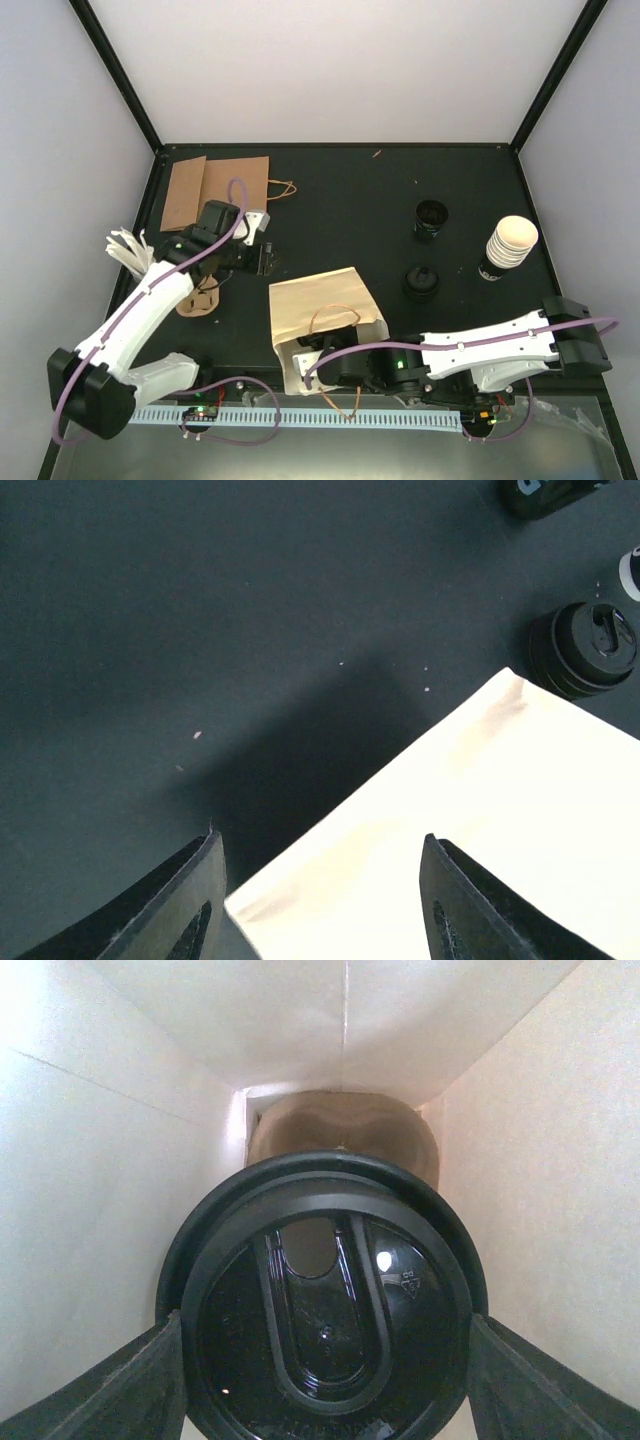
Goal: Pack the takeout coffee
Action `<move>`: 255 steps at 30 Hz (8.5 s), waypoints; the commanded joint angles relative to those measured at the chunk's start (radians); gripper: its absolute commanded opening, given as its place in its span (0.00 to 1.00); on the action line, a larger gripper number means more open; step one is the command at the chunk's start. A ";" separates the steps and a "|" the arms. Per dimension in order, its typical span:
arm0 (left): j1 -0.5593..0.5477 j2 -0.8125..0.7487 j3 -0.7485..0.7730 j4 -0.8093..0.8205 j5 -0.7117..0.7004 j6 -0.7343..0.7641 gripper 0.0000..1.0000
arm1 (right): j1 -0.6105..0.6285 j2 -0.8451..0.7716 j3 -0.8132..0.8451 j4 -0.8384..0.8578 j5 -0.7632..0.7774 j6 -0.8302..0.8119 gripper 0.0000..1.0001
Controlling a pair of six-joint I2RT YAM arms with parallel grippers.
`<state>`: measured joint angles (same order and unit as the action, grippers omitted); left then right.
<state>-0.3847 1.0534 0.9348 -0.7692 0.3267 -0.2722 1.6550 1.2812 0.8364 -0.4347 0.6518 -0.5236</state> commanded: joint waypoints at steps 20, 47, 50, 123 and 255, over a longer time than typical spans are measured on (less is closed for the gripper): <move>0.009 0.391 -0.086 0.332 0.269 -0.060 0.44 | 0.008 0.059 -0.036 0.246 0.028 -0.113 0.53; 0.006 0.392 -0.134 0.307 0.357 -0.029 0.39 | -0.035 0.199 0.002 0.428 0.090 -0.245 0.53; 0.006 0.390 -0.136 0.300 0.357 -0.026 0.39 | -0.039 0.206 0.002 0.447 0.100 -0.262 0.53; 0.006 0.389 -0.160 0.291 0.400 -0.067 0.37 | -0.106 0.387 0.042 0.358 0.086 -0.268 0.53; 0.253 -0.198 -0.010 0.034 0.369 -0.068 0.87 | -0.634 0.719 0.598 -0.549 -0.783 0.103 0.54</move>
<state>-0.1196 0.8703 0.9241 -0.7456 0.6769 -0.3271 1.0096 1.8809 1.5192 -0.6807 -0.2138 -0.4458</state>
